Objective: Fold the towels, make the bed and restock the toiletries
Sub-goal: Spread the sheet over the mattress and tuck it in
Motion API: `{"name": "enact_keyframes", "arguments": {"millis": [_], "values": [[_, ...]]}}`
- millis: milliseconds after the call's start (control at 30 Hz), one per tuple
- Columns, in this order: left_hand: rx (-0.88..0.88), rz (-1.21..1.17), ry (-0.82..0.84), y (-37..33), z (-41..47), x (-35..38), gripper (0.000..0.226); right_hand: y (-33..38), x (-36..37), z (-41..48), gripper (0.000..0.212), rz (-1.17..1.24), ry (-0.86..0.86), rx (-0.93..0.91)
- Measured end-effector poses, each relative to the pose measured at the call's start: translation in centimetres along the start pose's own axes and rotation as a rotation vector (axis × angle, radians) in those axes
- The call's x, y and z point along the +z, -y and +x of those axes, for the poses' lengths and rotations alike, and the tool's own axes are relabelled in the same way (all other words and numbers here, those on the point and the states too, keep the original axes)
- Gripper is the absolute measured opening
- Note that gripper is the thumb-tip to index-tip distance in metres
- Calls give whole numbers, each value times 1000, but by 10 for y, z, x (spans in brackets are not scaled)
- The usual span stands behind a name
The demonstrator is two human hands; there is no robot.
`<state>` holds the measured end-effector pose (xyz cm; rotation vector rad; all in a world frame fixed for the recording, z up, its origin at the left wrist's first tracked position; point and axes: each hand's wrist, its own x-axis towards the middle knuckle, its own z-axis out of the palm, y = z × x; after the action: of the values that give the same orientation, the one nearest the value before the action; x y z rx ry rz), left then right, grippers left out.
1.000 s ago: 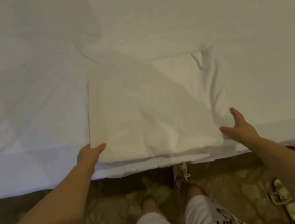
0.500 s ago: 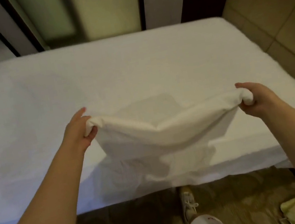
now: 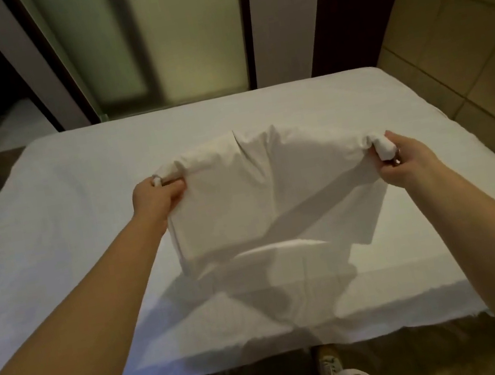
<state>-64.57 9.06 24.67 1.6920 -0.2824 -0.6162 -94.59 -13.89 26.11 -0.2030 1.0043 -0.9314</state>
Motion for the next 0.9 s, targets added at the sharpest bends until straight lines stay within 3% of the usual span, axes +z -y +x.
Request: {"name": "enact_keyframes", "arguments": {"millis": [100, 233, 333, 400, 533, 600, 667, 800, 900], "values": [[5, 36, -144, 3, 4, 7, 7, -7, 12, 5, 25, 12, 67, -27], [197, 517, -271, -14, 5, 10, 26, -8, 27, 6, 10, -139, 251, -83], [340, 670, -330, -26, 5, 14, 28, -15, 31, 15, 13, -731, 188, -326], [428, 702, -272, -25, 2, 20, 28, -19, 26, 19, 32, -1216, 79, -518], [356, 490, -170, -11, -12, 34, 33, -27, 26, 7, 48, -1898, -197, -882], [286, 356, -204, -6, -26, 43, 38, -36, 30, -8, 51, -1890, -99, -939], [234, 145, -231, -5, -47, 60, 33, -51, 38, -28, 45, -1693, 74, -873], [280, -78, -82, -6, -100, 101, 22, -102, 57, -83, 31, -1414, 329, -868], [193, -239, -16, -22, -115, 106, 12, -125, 64, -114, 16, -1234, 490, -813]]}}
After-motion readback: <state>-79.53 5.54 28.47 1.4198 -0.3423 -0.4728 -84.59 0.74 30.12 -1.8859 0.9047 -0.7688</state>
